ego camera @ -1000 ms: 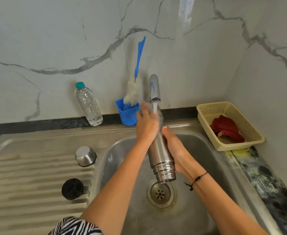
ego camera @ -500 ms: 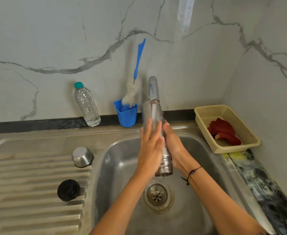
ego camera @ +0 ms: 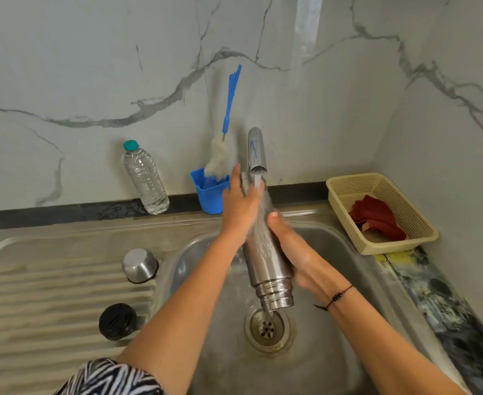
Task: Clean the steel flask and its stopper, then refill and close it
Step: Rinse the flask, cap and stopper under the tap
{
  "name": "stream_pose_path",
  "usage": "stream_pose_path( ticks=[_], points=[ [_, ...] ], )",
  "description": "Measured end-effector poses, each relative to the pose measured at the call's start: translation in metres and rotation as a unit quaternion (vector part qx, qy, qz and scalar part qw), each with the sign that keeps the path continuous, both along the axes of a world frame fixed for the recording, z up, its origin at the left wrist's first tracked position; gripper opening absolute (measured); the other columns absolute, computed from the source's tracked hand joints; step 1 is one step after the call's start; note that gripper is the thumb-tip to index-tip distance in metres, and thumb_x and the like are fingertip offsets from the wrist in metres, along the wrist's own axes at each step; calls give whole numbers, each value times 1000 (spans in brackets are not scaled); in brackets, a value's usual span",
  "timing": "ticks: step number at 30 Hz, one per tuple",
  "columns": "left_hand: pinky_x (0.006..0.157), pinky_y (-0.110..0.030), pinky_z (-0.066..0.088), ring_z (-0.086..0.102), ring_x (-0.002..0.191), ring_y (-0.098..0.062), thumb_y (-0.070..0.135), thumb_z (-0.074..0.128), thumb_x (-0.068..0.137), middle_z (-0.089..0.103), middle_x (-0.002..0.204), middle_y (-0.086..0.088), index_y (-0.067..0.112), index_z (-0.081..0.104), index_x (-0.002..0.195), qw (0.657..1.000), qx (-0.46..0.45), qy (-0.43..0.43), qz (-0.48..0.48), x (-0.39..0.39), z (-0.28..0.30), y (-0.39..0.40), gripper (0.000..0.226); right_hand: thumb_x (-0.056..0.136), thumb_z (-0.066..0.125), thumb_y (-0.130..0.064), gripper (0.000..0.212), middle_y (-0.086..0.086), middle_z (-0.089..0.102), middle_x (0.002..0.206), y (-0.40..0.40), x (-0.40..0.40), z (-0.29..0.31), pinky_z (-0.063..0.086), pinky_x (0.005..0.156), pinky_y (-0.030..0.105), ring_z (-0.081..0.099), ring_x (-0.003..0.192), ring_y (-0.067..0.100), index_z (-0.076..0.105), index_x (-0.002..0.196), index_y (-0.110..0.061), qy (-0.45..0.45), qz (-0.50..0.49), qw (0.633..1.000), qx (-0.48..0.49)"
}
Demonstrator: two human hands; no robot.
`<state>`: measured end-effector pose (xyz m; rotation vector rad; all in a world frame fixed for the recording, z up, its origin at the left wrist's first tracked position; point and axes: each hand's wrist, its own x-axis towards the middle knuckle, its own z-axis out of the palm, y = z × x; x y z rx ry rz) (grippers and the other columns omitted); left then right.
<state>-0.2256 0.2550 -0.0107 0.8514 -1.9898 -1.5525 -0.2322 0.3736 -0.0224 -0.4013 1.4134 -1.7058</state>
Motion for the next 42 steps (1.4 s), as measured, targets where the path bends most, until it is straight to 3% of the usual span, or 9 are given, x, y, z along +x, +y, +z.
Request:
stream_pose_path(
  ticks=[6,10,16,21,26,32,35,38,42],
  points=[
    [121,-41,6,-8,148,-20,24,31,102,-9,161,-2,21,5,153,980,-198,-17,-18,15,-11,26,58,98,33,-40,36,15,67,101,-6,-4,-1,55,60,31,68,75,23,50,123,-20,7,-32,998,-45],
    [119,-29,-9,-28,141,-5,41,10,99,-21,155,12,27,-8,146,949,-299,-28,-98,57,-33,58,52,100,25,-42,42,2,69,99,-10,-8,-6,53,68,21,68,88,10,57,116,-20,45,-53,998,-8],
    [118,-30,6,-11,147,-14,30,25,105,-18,156,11,34,5,150,971,-220,-37,-88,54,-23,58,50,99,25,-46,47,2,74,77,-10,-12,-7,55,57,22,70,71,12,59,112,-16,-14,-55,998,4],
    [83,-41,54,58,103,-30,43,42,95,45,131,-18,51,5,144,995,-78,-40,-38,14,-5,33,62,97,33,-46,44,8,68,64,-4,-8,-2,54,48,27,64,52,19,56,111,-11,-68,-68,995,-38],
    [87,-40,50,59,102,-25,57,53,87,59,115,-8,12,42,134,995,8,-86,52,-15,10,-1,66,97,31,-49,48,10,69,74,2,2,-12,56,54,29,67,62,20,54,114,-11,-38,-63,997,1],
    [95,-40,45,55,112,-29,46,36,98,56,123,-10,8,38,137,993,10,-88,72,-15,5,-7,54,96,32,-53,47,14,66,97,-8,-1,-5,54,61,30,67,74,21,49,119,-16,36,-35,997,50],
    [109,-42,35,37,134,-27,34,32,101,38,144,-13,11,25,146,995,-98,-24,11,2,0,10,51,96,34,-48,46,16,63,108,-16,-1,-3,54,67,35,67,82,25,45,131,-20,10,-75,997,17],
    [120,-30,-6,-17,146,-11,30,23,103,-18,159,0,19,-11,151,961,-256,-42,-94,39,-21,46,59,99,27,-45,45,10,68,108,-19,-8,2,53,81,35,65,101,23,56,121,-19,23,-98,995,11],
    [118,-21,-10,-18,143,1,43,5,99,-7,157,7,19,1,147,926,-363,22,-101,77,-37,69,53,96,28,-53,52,13,70,96,-18,-9,12,53,77,35,66,92,24,58,108,-12,-17,-80,996,42]
  ],
)
